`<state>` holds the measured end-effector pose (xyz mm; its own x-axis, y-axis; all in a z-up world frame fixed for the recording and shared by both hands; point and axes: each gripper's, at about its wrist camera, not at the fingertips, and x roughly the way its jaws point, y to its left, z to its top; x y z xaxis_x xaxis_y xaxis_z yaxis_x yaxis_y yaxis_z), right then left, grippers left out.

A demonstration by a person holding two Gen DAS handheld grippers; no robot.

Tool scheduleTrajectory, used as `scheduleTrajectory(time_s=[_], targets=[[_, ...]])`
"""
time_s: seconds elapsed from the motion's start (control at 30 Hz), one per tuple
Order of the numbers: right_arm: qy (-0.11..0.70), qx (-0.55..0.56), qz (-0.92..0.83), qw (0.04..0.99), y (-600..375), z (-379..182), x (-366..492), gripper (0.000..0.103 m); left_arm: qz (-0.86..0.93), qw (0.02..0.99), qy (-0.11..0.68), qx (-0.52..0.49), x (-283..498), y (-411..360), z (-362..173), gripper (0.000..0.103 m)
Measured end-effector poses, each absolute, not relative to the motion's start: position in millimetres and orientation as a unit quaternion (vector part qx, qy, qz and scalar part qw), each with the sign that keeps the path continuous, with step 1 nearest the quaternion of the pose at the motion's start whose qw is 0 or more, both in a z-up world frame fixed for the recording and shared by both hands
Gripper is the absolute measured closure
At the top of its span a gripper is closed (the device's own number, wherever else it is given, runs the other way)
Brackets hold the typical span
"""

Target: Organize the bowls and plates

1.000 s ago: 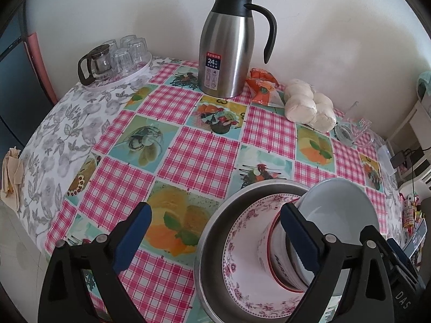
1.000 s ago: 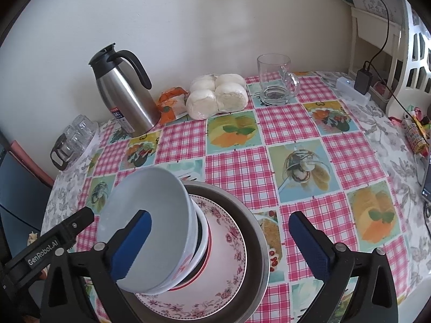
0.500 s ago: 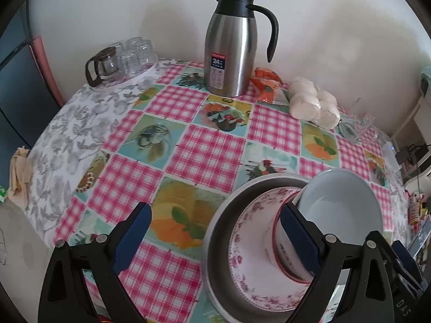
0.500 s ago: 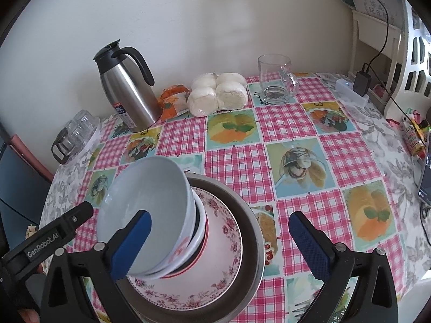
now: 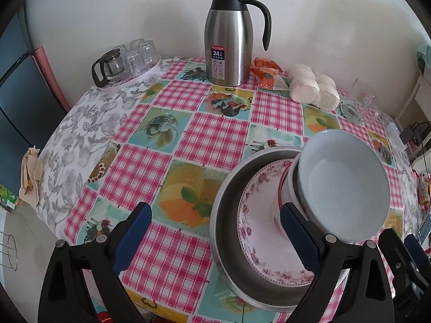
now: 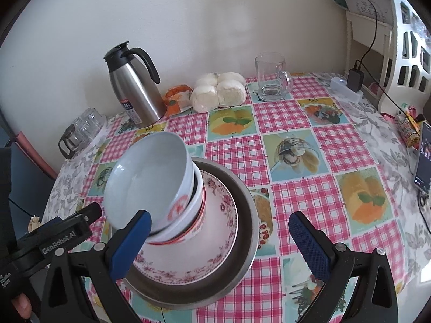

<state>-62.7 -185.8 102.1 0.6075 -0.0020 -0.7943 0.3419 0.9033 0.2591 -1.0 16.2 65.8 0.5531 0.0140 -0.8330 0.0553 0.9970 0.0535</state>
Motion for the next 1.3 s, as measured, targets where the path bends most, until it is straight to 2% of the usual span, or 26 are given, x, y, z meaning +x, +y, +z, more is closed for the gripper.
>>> scheduleTrajectory(time_s=[1.3], targets=[[0.497, 0.182, -0.117, 0.840, -178, 48, -96, 0.000, -0.022, 0.850, 0.521, 0.073, -47, 21, 16, 0.007]])
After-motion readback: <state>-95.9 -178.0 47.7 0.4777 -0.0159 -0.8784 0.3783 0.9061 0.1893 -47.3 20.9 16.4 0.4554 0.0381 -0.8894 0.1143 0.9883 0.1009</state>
